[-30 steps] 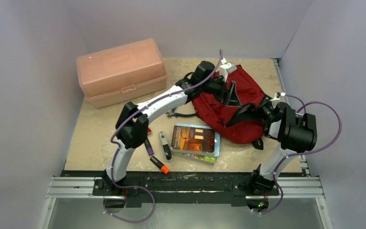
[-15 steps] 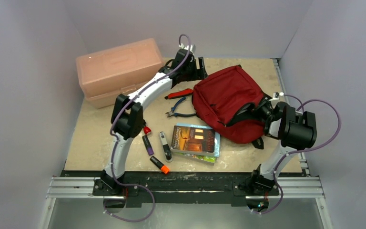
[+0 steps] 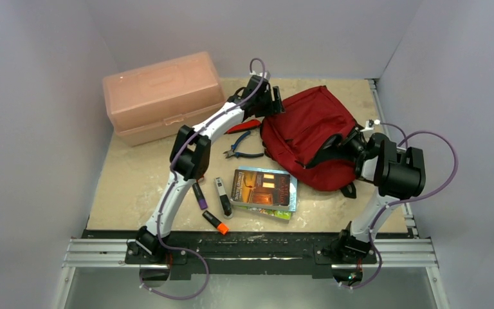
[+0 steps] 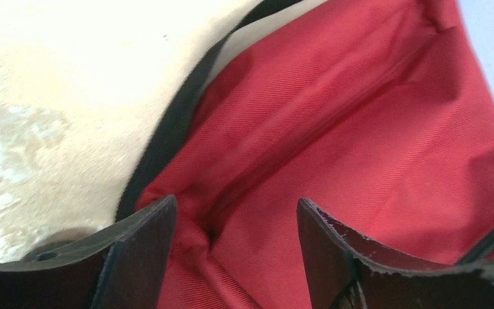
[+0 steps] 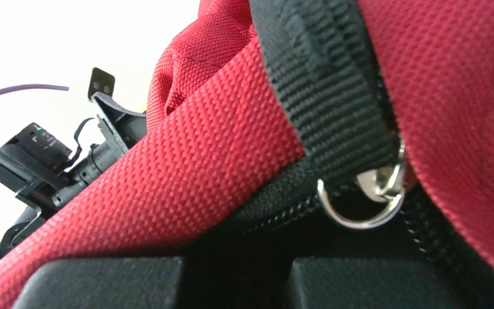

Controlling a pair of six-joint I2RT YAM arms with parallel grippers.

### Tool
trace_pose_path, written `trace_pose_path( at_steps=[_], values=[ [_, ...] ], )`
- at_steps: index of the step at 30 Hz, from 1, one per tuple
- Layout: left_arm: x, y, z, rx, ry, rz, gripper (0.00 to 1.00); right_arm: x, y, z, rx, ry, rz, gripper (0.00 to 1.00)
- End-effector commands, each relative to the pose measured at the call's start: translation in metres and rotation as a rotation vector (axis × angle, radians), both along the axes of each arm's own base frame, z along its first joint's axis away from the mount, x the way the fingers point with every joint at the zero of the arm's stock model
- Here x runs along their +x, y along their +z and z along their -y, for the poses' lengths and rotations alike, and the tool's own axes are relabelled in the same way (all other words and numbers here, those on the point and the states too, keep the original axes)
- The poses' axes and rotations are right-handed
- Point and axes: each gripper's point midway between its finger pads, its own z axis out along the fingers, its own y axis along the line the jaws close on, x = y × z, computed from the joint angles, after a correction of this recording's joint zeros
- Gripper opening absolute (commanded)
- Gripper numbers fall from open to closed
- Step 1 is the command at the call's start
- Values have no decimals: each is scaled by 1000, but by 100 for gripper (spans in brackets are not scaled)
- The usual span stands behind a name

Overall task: Pack the student bag
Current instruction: Place the book in the student bag.

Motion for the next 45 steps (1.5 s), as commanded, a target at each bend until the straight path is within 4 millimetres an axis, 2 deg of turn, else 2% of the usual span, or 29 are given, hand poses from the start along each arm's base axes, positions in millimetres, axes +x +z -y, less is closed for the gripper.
trace_pose_path(
  at_steps=[1, 7, 11, 14, 16, 17, 19, 21, 25, 28, 32, 35, 37, 40, 43, 45],
  values=[
    [-1, 32, 36, -168, -91, 28, 64, 16, 27, -17, -42, 66, 119, 9],
    [3, 36, 40, -175, -118, 68, 63, 43, 24, -3, -45, -58, 106, 10],
    [7, 36, 40, -165, -131, 77, 62, 52, 17, 0, -21, -69, 61, 27],
    [6, 41, 42, -174, -153, 91, 62, 42, 9, 12, -102, -133, -42, 50],
    [3, 50, 42, -170, -170, 103, 64, 30, -4, 27, -213, -189, -192, 65],
    [2, 54, 40, -166, -174, 104, 65, 26, -5, 34, -266, -209, -243, 72],
    [-1, 70, 38, -166, -176, 116, 67, 15, -7, 48, -363, -227, -346, 79],
    [-7, 87, 37, -177, -186, 119, 70, 4, -3, 66, -454, -262, -423, 83],
    [-22, 122, 35, -218, -204, 123, 73, -19, 17, 100, -640, -366, -503, 86],
    [-39, 149, 31, -235, -231, 134, 73, -39, 20, 115, -737, -410, -561, 86],
    [-72, 161, 32, -204, -291, 137, 74, -63, 9, 131, -839, -434, -669, 86],
    [-104, 163, 40, -191, -362, 133, 74, -66, 11, 116, -772, -377, -625, 87],
    [-126, 162, 48, -208, -415, 106, 73, -64, 21, 95, -662, -297, -535, 87],
    [-156, 150, 56, -222, -465, 38, 68, -66, 38, 58, -453, -229, -462, 90],
    [-166, 130, 55, -181, -423, 9, 64, -70, 54, 37, -284, -243, -403, 89],
    [-167, 120, 50, -189, -361, -29, 59, -77, 60, 45, -263, -347, -437, 80]
  ],
)
